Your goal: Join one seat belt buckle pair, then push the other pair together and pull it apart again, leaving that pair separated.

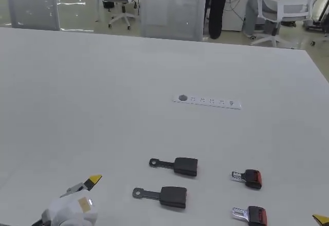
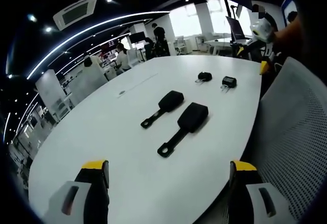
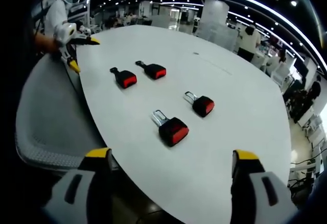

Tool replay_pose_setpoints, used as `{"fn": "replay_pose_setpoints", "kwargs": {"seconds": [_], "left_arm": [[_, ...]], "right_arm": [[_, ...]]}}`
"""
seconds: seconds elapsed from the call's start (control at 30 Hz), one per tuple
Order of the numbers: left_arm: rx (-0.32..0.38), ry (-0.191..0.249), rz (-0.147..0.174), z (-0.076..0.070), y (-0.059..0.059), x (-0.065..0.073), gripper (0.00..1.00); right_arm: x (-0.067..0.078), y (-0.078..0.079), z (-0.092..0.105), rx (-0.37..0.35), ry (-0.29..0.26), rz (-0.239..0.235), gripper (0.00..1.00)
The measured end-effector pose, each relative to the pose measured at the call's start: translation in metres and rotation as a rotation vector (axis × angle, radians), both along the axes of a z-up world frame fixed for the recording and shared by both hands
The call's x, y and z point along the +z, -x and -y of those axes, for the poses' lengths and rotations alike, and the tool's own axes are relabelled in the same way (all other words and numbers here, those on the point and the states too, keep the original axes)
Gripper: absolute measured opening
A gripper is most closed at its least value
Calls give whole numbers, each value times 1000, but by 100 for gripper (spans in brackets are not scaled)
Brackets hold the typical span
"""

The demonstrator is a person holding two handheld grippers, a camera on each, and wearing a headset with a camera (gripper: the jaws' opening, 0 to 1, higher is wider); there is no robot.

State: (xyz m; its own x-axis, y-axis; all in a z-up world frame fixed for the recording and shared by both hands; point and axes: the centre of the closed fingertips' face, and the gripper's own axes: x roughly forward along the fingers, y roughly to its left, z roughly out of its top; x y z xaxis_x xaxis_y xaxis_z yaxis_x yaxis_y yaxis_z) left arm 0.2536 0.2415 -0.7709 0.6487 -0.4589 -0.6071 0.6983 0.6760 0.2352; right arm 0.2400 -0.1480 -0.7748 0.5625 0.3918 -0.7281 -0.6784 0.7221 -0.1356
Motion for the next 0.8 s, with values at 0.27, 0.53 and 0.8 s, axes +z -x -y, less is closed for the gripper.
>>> {"fn": "replay_pose_setpoints", "kwargs": {"seconds": [0.27, 0.53, 0.8], "left_arm": [[16, 5, 11, -1, -2, 4, 100], [1, -3, -8, 0, 2, -1, 95], [-6, -17, 0, -1, 1, -1, 98]], "right_arm": [[-4, 6, 4, 13, 35, -17, 97], [-3, 9, 1, 35, 37, -30, 94], [-4, 11, 5, 37, 78, -44, 85]]}}
